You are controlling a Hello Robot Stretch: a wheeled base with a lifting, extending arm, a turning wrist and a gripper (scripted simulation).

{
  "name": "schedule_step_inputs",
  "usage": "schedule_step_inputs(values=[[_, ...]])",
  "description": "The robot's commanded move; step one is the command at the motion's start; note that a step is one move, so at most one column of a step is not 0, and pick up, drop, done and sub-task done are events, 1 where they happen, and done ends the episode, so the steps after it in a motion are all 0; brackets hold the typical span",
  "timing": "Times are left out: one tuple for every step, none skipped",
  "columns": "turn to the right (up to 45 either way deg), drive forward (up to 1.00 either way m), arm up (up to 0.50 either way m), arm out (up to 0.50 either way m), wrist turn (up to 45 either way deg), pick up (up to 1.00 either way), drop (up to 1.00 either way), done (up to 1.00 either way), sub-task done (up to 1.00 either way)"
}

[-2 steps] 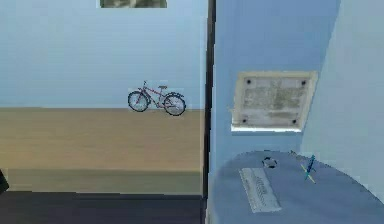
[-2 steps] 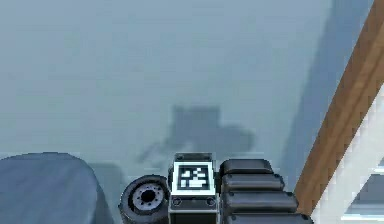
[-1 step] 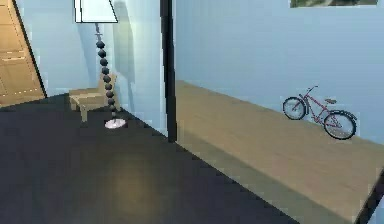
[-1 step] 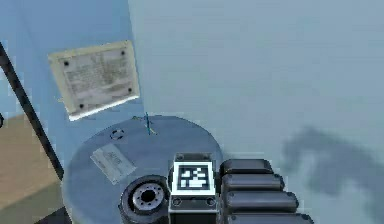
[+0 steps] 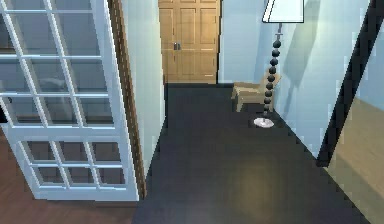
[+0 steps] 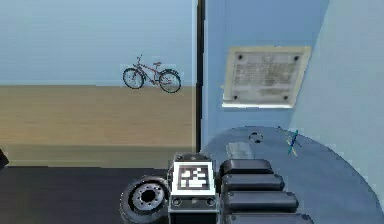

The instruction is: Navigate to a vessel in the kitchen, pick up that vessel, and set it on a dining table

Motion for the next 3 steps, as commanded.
schedule_step_inputs(values=[[-3.0,0.0,0.0,0.0,0.0,0.0,0.0,0.0,0.0],[45.0,0.0,0.0,0.0,0.0,0.0,0.0,0.0,0.0],[45.0,0.0,0.0,0.0,0.0,0.0,0.0,0.0,0.0]])
